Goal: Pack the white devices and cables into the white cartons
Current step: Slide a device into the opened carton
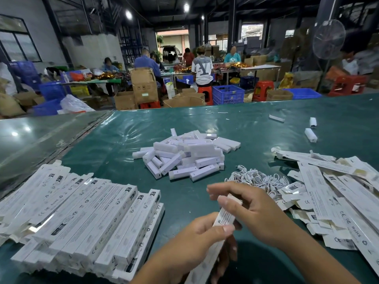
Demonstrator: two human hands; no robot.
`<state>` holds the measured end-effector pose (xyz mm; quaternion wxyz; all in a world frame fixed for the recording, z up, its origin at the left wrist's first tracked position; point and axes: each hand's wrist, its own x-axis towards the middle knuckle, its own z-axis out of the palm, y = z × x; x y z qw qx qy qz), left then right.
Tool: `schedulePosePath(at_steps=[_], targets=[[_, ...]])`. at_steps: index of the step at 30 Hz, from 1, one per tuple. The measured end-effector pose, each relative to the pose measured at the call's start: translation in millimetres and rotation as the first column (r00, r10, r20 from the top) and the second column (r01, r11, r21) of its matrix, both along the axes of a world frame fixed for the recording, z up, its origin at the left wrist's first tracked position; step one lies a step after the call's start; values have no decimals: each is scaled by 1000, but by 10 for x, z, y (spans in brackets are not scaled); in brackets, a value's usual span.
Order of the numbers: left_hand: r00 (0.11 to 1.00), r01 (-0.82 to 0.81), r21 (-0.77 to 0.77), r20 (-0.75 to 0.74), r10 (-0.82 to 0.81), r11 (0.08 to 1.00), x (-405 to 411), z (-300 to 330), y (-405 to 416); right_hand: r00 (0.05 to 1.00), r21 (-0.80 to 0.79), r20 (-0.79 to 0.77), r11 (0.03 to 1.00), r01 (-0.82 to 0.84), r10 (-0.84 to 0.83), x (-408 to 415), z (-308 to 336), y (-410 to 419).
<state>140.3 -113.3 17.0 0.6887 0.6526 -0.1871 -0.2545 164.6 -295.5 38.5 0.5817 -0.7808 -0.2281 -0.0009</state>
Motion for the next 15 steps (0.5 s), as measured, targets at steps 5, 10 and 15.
schedulePosePath(at_steps=[5,10,15], targets=[[978,-24,-312,-204,-43,950,105,51,145,940,388,-320,890,240,-114,165,-71,-3],[861,-398,-169,272,431,902,184,-137,73,866,394,-489,860,324,-103,192,-295,133],[709,-651,-221,166,685,727,222,-161,75,983,-194,-117,974,115,-140,281,-413,318]])
